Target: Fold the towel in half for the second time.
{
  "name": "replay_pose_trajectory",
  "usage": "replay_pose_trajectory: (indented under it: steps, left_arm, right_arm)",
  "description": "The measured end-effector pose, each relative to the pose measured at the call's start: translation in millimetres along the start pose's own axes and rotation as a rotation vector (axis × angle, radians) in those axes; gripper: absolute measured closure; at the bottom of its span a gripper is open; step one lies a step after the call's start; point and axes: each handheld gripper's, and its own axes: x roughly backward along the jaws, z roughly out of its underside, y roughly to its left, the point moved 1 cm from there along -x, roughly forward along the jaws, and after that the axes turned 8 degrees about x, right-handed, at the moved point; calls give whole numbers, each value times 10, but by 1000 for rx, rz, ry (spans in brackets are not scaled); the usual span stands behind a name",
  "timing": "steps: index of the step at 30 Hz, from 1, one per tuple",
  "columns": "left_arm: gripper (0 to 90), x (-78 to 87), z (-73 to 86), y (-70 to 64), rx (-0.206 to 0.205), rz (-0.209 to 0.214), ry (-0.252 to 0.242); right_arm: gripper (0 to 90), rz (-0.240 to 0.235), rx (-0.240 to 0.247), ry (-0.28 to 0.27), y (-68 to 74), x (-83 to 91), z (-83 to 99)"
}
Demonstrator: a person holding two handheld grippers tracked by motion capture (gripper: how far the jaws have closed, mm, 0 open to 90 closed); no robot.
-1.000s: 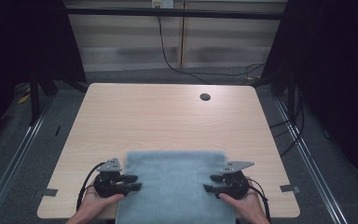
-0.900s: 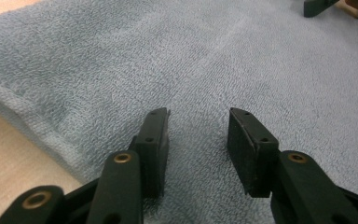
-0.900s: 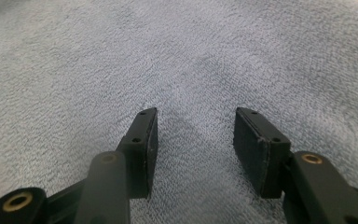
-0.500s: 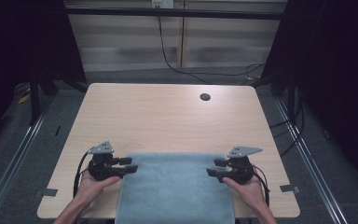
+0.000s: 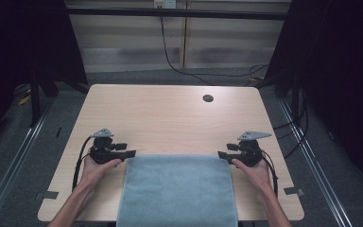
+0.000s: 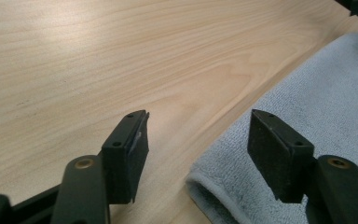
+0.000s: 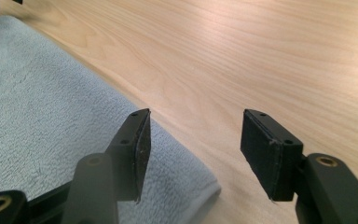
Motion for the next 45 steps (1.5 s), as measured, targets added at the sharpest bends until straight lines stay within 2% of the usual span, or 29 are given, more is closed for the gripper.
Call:
replay_pose_trajectory:
  steps: [1,2,8,11,13,15,17,19,24,27,31,33,35,37,40,41,45]
  left_arm:
    - [362,-1,3,24,-7,7,4]
    - [354,-16,11,31,7,19,9]
    - [348,-83,74,12,-34,38,68]
    - [364,-125,124,-6,-62,43,81]
    - [390,-131,130,-24,-61,56,85]
    - [397,-131,145,-53,-79,65,93]
    - [449,-125,176,-89,-100,78,98]
    - [500,-108,210,-122,-113,82,104]
    - [763,-90,267,-161,-135,142,142]
    - [803,-88,259,-147,-116,148,149]
    - [813,-78,241,-154,-99,135,129]
    - [813,-51,204,-153,-87,134,108]
    - [813,-10,157,-148,-55,153,69]
    - [813,15,106,-156,-69,138,66]
    - [813,44,8,-152,-62,141,17]
    - [813,47,-24,-149,-51,143,11]
    - [813,68,-169,-143,-55,138,-15]
  right_arm:
    - [423,-7,-9,3,-17,-30,17]
    - [422,-14,-9,17,-25,-65,36]
    - [425,-62,-8,47,24,-168,81]
    - [439,-67,8,71,55,-205,105]
    - [440,-54,2,70,71,-205,122]
    - [461,-52,8,64,80,-199,135]
    - [484,-45,7,91,80,-209,162]
    - [516,-54,0,92,72,-201,189]
    - [719,-86,-9,92,102,-173,218]
    - [806,-105,-10,85,110,-169,211]
    - [832,-115,-35,50,92,-135,186]
    - [836,-111,-42,30,90,-101,160]
    - [838,-111,-46,2,83,-60,131]
    - [837,-101,-52,-16,79,-21,93]
    - [838,-93,-64,-52,67,8,21]
    - [838,-87,-57,-56,61,14,-9]
    - [841,-75,-45,-78,16,48,-170]
